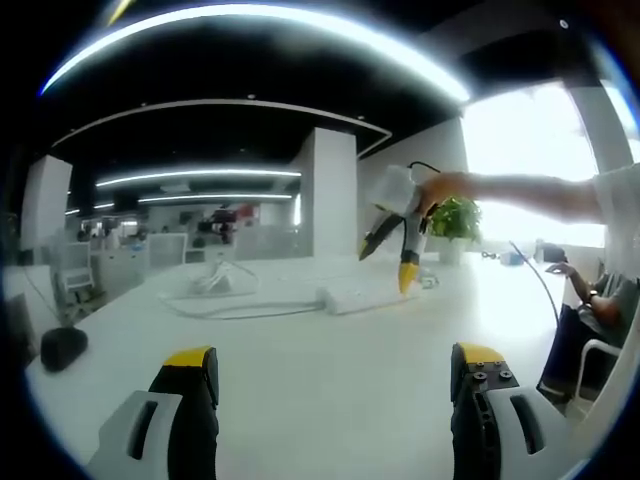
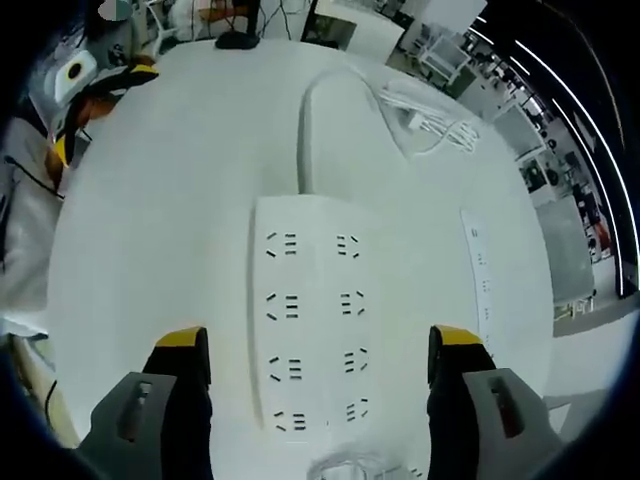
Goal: Straighten the power strip on the desk, plug the charger into it
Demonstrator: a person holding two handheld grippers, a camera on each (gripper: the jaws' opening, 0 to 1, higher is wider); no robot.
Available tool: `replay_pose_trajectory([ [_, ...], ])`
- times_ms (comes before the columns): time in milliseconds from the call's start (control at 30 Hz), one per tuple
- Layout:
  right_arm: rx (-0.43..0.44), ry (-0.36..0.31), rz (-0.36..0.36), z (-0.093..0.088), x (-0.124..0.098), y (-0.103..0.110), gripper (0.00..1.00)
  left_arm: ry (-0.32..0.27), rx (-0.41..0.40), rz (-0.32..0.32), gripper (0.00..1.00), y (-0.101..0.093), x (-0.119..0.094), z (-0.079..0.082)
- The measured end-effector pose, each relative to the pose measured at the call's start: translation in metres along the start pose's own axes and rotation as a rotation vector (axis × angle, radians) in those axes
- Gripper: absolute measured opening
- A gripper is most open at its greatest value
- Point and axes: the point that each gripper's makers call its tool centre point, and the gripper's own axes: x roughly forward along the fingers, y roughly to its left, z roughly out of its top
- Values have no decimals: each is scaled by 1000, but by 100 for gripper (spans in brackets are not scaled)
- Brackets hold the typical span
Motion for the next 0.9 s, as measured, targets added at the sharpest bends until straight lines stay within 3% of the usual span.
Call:
replay_pose_trajectory([
  [900,90,-229,-148,9,-39,-11,88,-1,-3,-9,99,-2,2,-1],
])
